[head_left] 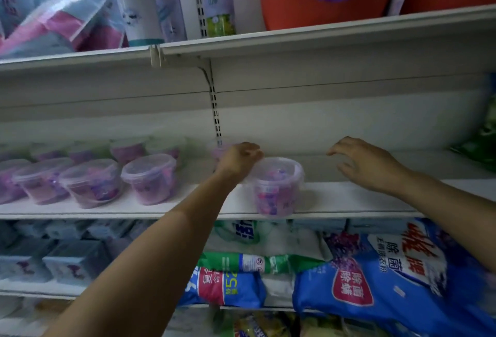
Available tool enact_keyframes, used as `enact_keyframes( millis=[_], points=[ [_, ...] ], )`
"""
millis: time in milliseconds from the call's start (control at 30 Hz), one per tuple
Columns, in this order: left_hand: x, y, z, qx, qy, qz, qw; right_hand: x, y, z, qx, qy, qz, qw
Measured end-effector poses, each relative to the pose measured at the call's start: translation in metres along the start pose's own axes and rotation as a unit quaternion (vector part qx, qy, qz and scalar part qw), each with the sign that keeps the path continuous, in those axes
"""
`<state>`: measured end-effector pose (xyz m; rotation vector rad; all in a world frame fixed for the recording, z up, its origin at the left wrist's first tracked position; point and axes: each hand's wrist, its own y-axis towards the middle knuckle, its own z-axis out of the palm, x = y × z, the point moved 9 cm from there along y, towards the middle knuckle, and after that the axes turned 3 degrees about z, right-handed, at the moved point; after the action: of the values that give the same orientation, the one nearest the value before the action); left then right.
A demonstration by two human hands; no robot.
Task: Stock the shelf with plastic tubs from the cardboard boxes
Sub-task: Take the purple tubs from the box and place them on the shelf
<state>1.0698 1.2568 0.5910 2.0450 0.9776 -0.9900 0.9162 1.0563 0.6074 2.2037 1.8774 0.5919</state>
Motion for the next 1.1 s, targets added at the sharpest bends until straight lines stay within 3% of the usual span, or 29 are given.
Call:
enact_keyframes(
  millis=[100, 200, 367, 633, 1100],
  points=[
    [0.0, 0.01, -0.022, -0.073, 0.074, 0.07, 0.992, 0.029, 0.001, 0.011, 0.026, -0.045, -0.068, 0.996],
    [0.012, 0.02, -0.052, -0.121, 0.296, 0.105, 0.942, 0.063, 0.005, 0.027, 0.06, -0.066, -0.152, 0.984],
    [0.038, 0.031, -0.048, -0.029, 0.478, 0.133, 0.868, 0.083, 0.02, 0.034, 0.049, -0.038, -0.182, 0.981],
    [0.034, 0.046, -0.057, -0.042, 0.445, 0.199, 0.872, 0.11, 0.058, 0.037, -0.018, -0.214, -0.111, 0.97],
    [0.037, 0.085, -0.058, -0.036, 0.476, 0.163, 0.863, 0.055, 0.128, 0.071, 0.06, -0.195, 0.03, 0.978]
  ],
)
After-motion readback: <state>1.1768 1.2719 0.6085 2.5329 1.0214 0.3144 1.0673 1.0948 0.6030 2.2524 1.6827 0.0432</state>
